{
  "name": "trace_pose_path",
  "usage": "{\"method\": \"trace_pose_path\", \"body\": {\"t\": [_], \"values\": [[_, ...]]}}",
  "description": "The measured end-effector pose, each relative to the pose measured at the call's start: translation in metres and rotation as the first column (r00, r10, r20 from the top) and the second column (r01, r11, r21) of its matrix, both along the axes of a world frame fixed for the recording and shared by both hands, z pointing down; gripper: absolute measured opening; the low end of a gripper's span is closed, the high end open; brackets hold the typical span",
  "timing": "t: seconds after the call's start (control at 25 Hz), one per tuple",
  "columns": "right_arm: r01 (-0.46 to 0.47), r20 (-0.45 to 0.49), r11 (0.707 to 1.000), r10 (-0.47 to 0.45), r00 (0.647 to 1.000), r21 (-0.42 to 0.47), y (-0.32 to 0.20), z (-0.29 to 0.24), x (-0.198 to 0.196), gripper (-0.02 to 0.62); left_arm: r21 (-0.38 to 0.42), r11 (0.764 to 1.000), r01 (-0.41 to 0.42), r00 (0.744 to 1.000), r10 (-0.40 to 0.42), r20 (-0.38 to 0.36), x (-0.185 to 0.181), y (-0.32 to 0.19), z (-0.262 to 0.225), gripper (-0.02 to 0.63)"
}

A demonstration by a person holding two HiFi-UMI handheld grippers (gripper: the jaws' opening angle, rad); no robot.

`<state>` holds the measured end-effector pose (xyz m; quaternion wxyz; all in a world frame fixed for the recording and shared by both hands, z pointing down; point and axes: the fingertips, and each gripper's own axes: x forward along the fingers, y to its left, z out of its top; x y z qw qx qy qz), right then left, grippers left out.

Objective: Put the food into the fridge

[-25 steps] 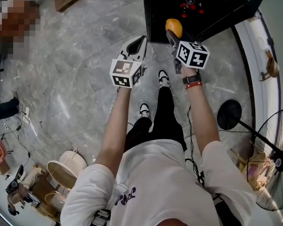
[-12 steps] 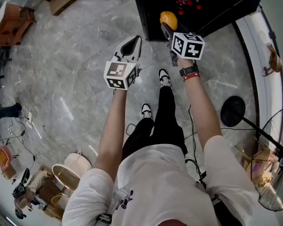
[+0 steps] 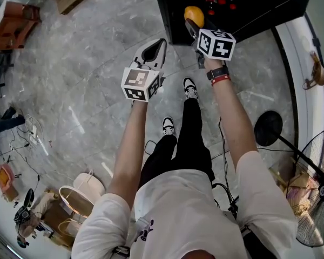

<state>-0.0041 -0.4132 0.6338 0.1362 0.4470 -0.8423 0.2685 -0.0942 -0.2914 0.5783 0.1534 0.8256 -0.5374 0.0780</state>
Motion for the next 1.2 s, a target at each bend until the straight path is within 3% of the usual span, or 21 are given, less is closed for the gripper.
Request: {"method": "trace_pose_path", "body": {"t": [1.2], "values": [[0.029,-0.072,0.997,-0.025,0.997,0.064,-0.081,0.034,-0.032,0.303,-0.011,1.000,0.008,1.000,-0.008,-0.030,-0.013,-0.036,0.027,0.020]]}}
